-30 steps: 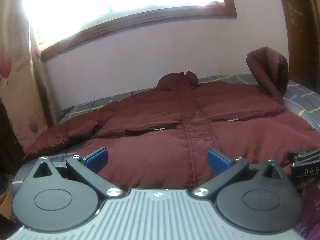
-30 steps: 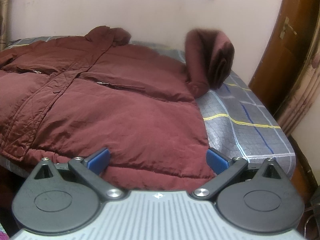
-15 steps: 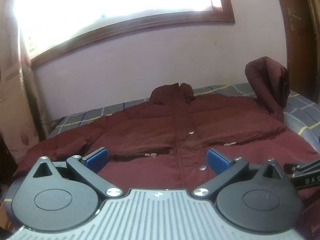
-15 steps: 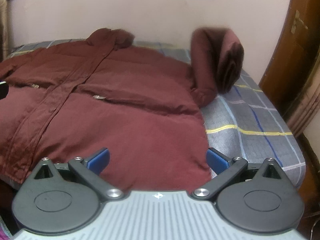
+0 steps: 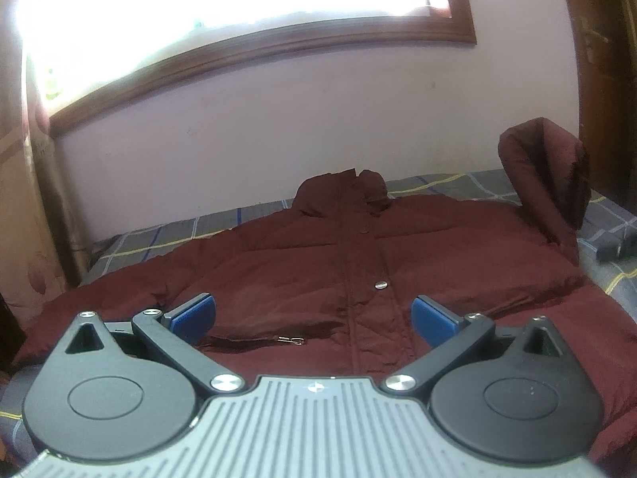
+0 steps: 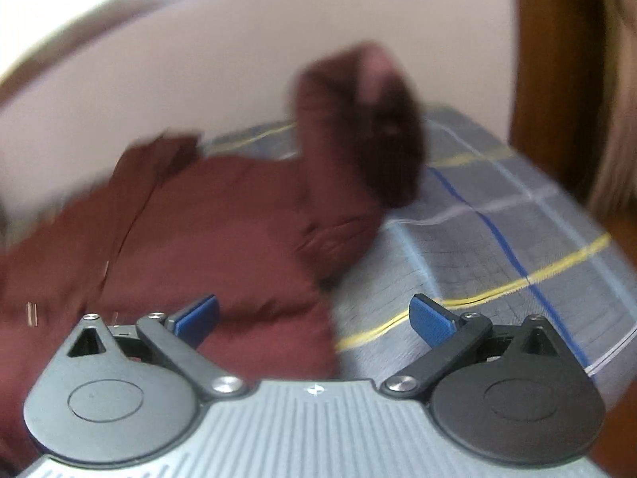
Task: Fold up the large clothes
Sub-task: 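Grasp the jacket hood with the right gripper and lift it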
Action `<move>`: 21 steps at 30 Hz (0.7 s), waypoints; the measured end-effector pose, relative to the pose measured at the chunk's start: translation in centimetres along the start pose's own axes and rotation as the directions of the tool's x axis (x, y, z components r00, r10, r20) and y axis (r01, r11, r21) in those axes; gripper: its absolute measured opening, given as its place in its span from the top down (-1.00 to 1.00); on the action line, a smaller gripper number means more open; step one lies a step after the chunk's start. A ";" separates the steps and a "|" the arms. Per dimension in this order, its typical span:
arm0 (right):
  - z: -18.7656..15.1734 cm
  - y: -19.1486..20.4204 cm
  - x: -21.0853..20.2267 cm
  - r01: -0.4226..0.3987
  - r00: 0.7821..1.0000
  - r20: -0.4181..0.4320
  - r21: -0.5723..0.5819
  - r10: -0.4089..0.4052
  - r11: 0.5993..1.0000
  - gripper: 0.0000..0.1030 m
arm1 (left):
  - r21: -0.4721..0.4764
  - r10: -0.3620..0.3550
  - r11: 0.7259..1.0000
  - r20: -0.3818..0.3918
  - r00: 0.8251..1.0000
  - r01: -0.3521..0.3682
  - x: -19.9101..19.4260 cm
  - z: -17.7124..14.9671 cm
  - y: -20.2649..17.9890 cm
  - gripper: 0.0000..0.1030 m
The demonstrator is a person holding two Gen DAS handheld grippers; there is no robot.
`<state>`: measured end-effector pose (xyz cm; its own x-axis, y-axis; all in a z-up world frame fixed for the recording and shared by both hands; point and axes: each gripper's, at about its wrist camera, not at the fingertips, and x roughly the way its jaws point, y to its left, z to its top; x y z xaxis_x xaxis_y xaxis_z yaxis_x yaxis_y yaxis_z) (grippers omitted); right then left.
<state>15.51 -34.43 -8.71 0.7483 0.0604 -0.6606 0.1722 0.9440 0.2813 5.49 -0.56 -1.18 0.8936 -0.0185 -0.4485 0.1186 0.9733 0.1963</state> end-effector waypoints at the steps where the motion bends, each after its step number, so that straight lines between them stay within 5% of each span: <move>1: 0.9 -1.8 0.8 -0.020 1.000 -0.004 0.062 0.020 0.998 -0.57 | -0.006 0.000 1.000 -0.001 1.000 0.000 0.1 0.1 0.2 -1.00; 2: 1.7 -3.4 1.7 -0.019 1.000 -0.014 0.114 0.021 0.993 -0.34 | -0.012 -0.001 1.000 -0.003 1.000 0.001 0.2 0.2 0.3 -1.00; 4: 3.1 -5.7 3.4 -0.004 1.000 -0.020 0.179 0.008 0.984 -0.28 | -0.018 -0.002 1.000 -0.010 1.000 0.002 0.4 0.4 0.4 -1.00; 9: 5.6 -7.0 5.8 0.013 0.999 0.043 0.231 -0.024 0.973 -0.37 | -0.027 -0.016 1.000 -0.033 0.999 0.015 1.1 0.6 0.4 -1.00; 15: 8.7 -6.2 9.3 0.037 0.993 0.103 0.169 -0.055 0.985 -0.51 | -0.010 -0.019 1.000 -0.063 0.998 0.018 2.3 0.3 -0.3 -1.00; 18: 10.0 -5.9 11.6 0.111 0.988 0.098 0.101 -0.121 0.989 -0.51 | -0.023 -0.022 1.000 -0.074 0.997 0.021 2.7 0.2 0.0 -1.00; 19: 10.3 -5.8 12.3 0.112 0.988 0.094 0.071 -0.119 0.991 -0.21 | -0.028 -0.022 0.999 -0.077 0.997 0.020 2.8 0.2 0.1 -1.00; 20: 10.5 -5.8 12.8 0.113 0.989 0.086 0.050 -0.117 0.992 0.53 | -0.032 -0.023 0.999 -0.081 0.996 0.021 2.9 0.1 0.3 -1.00; 21: 10.8 -5.8 13.2 0.130 0.989 0.063 0.041 -0.132 0.991 0.71 | -0.035 -0.024 0.999 -0.085 0.996 0.021 3.0 0.1 0.4 -1.00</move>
<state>31.32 -42.61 -11.60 0.7575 -0.0855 -0.6472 0.2942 0.9297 0.2216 8.21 -0.20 -2.36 0.8502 -0.0221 -0.5259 0.1224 0.9800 0.1566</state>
